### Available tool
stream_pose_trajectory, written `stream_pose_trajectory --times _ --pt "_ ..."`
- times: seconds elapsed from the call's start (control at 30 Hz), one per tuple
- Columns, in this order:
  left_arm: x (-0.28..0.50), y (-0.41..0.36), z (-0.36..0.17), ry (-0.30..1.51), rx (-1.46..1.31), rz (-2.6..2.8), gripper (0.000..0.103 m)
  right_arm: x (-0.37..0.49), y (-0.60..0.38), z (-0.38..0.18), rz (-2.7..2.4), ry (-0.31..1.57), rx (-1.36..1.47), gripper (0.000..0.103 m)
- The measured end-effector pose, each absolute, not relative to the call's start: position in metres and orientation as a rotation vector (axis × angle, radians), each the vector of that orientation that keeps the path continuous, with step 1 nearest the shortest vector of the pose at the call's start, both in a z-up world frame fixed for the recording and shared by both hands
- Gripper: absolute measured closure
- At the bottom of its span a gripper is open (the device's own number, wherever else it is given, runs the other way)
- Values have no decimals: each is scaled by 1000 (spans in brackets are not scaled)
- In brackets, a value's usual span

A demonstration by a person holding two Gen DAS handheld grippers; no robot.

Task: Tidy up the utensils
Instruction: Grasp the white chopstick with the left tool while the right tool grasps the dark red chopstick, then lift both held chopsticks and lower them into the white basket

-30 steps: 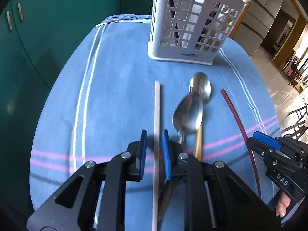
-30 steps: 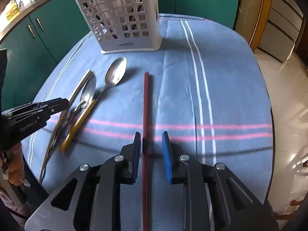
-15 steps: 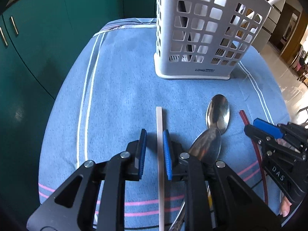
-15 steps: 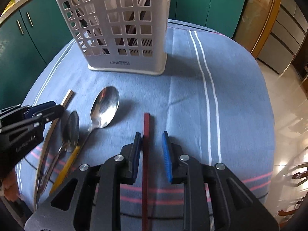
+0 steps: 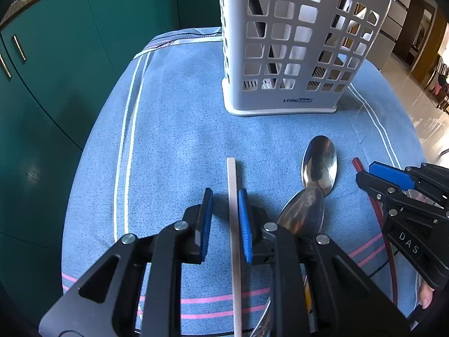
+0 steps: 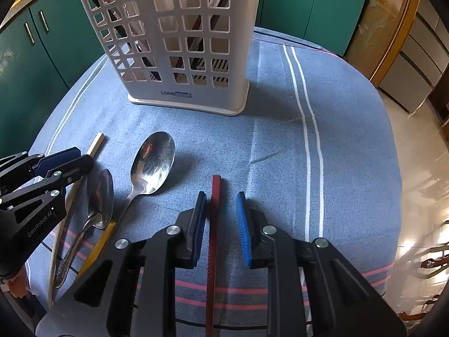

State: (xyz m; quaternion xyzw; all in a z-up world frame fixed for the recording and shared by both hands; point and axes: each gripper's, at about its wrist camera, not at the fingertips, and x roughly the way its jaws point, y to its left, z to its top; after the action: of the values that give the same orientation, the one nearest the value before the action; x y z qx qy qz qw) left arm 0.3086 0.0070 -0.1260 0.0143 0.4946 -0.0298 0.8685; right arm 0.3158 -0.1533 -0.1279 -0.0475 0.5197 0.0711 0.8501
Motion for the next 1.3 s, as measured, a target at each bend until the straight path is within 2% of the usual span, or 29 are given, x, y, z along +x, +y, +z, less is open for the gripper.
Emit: stream_pose_trajectory --times 0.3,0.33,0.4,0.43,0.47,0.67,1.3 --pt "308 6 -127 1039 40 -59 84 312 -149 -128 152 1095 -98 80" --pt "308 7 -127 1040 38 -60 84 312 -149 -128 154 1094 -93 82" --pt "308 8 -126 1043 38 -63 86 312 -148 -129 170 1095 -87 93" --pt "308 8 -126 1043 38 -64 90 311 -147 -129 174 1096 -86 96" --pt "308 8 -126 1044 36 -67 96 310 -146 -129 174 1094 -87 96" --pt "300 12 -122 1036 0 -71 97 298 -148 -119 199 1068 -46 96" --pt "221 31 34 660 -91 -126 97 207 -171 40 205 647 -19 96"
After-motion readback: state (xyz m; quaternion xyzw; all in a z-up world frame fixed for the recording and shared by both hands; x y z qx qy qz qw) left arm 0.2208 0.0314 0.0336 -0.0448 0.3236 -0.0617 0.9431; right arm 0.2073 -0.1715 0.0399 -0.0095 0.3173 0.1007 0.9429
